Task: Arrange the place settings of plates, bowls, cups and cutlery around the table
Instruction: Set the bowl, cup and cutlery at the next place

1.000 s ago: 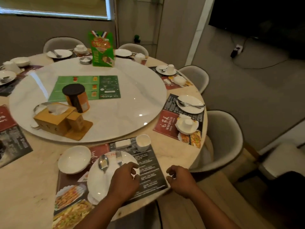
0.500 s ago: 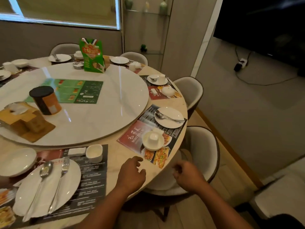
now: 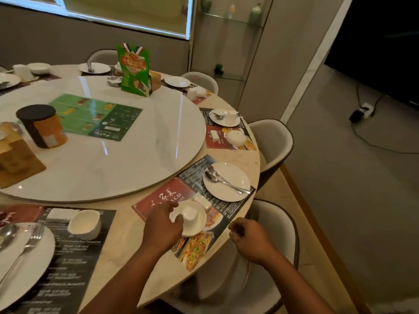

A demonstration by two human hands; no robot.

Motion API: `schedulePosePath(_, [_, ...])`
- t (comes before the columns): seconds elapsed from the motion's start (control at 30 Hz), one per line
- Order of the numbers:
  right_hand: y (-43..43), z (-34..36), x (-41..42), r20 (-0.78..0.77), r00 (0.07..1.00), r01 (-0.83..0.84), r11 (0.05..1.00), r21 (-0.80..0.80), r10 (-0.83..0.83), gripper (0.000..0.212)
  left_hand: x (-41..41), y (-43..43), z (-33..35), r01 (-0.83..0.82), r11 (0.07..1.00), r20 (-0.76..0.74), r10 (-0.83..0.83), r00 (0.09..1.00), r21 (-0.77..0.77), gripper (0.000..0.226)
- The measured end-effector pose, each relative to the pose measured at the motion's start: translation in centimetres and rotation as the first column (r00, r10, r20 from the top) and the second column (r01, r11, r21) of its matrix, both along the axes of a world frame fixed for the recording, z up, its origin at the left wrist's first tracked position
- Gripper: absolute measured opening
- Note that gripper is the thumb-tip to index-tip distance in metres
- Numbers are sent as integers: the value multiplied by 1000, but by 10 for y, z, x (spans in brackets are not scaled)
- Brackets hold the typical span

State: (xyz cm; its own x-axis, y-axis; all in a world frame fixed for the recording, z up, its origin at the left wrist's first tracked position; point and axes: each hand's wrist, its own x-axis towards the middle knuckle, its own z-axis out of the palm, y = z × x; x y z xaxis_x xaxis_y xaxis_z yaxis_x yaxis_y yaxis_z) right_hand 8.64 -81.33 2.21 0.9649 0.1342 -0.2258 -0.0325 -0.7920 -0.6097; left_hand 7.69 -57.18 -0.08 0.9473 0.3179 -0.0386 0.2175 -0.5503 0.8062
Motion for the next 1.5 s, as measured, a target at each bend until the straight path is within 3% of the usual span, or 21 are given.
schedulePosePath(0.23, [-24, -7, 81, -8, 992, -127, 987, -96, 127, 16, 65, -21, -4, -69, 998, -51, 68, 996, -12, 30])
schedulePosePath(0.37, [-7, -6, 124, 25, 936, -334, 908, -252, 351, 22, 77, -22, -3, -112, 994, -70, 112, 991, 2, 29])
schedulePosePath(0.5, [21, -28, 167, 52, 778, -561, 730, -390, 626, 49, 77, -26, -7, -184, 983, -81, 185, 979, 12, 27])
schedulePosePath(0.63, [40, -57, 202, 41, 552, -728, 505, -464, 833, 81, 80, -38, -5, -275, 961, -86, 277, 957, 34, 28])
schedulePosePath(0.77, [49, -74, 225, 37, 316, -810, 290, -510, 948, 84, 83, -53, -2, -395, 914, -53, 401, 915, 87, 28])
schedulePosePath(0.9, [52, -83, 237, 38, 204, -839, 194, -507, 978, 79, 93, -77, 5, -505, 852, 61, 502, 863, 139, 28])
schedulePosePath(1.0, [53, -87, 242, 60, 202, -875, 207, -438, 978, 80, 103, -95, 10, -549, 823, 103, 539, 836, 146, 33])
schedulePosePath(1.27, [57, -79, 255, 64, 302, -925, 309, -224, 951, 88, 123, -108, 11, -582, 788, 135, 566, 813, 201, 29])
schedulePosePath(1.37, [63, -76, 266, 78, 487, -862, 493, -116, 870, 92, 129, -108, 11, -575, 793, 115, 564, 818, 202, 30])
schedulePosePath(1.5, [72, -60, 305, 219, 767, -622, 782, 25, 603, 87, 135, -107, 7, -571, 801, 80, 566, 820, 181, 32])
